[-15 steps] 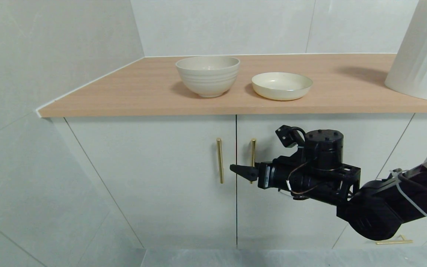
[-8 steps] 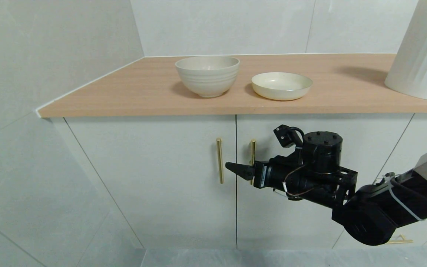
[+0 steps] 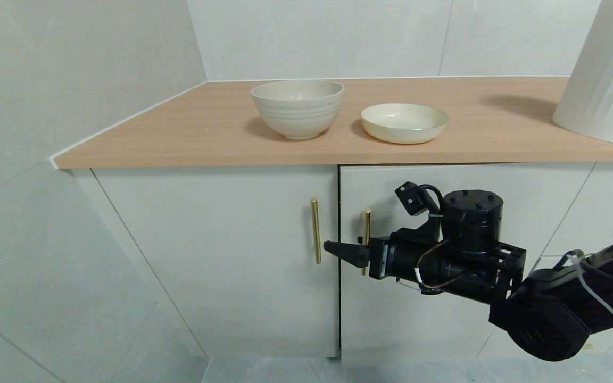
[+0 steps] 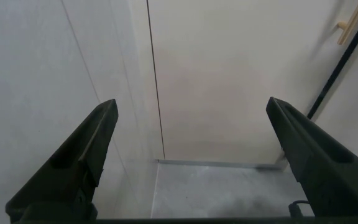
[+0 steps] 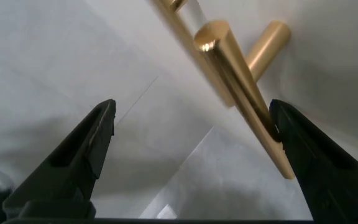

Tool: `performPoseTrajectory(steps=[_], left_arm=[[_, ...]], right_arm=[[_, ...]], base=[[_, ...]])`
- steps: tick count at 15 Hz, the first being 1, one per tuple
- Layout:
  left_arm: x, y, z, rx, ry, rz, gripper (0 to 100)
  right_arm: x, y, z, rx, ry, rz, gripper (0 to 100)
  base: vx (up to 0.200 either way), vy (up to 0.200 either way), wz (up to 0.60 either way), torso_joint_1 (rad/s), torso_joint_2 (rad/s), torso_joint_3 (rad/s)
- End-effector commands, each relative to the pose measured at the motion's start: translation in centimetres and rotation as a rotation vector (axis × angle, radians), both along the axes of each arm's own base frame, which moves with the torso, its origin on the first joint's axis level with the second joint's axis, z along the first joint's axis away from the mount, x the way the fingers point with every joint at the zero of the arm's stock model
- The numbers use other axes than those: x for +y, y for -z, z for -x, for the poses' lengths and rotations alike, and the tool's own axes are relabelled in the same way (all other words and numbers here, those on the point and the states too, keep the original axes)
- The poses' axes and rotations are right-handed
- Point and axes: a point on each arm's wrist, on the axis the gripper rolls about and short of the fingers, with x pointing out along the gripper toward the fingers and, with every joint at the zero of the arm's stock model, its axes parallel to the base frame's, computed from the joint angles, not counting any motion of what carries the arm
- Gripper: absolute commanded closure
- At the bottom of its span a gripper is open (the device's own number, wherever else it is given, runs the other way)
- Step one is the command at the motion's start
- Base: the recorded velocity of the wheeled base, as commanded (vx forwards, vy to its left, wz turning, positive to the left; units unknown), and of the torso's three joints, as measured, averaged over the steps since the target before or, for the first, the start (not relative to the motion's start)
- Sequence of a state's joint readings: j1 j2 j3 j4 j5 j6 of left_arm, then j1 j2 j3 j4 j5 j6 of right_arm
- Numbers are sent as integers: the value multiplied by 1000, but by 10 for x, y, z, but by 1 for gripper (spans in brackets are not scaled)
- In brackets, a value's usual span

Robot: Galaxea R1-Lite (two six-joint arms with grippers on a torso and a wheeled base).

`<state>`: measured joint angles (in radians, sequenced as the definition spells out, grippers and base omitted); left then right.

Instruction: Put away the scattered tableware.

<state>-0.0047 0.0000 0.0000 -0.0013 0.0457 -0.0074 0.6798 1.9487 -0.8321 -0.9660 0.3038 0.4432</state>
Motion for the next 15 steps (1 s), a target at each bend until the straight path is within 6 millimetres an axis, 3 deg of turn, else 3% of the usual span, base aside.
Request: performPoseTrajectory(steps=[1,3,5,13,15], left_arm=[[0,0,0,0,1,0,0],[0,0,0,0,0,0,0],[0,0,0,0,0,0,0],[0,0,0,0,1,-1,0],[0,0,0,2,1,-14,0]], right_arm=[[-4,-7,6,-11,-16,-12,0],[-5,-9,9,-14,-20,-13,0],[-9,-18,26,9,-50,5,0],[-44,-18,86,68,-208,25,0],[-47,-20,91,62,-211,22,0]], base=[[0,0,0,0,0,0],[0,0,0,0,0,0],[0,0,0,0,0,0],[0,0,0,0,0,0],[0,0,0,0,0,0]])
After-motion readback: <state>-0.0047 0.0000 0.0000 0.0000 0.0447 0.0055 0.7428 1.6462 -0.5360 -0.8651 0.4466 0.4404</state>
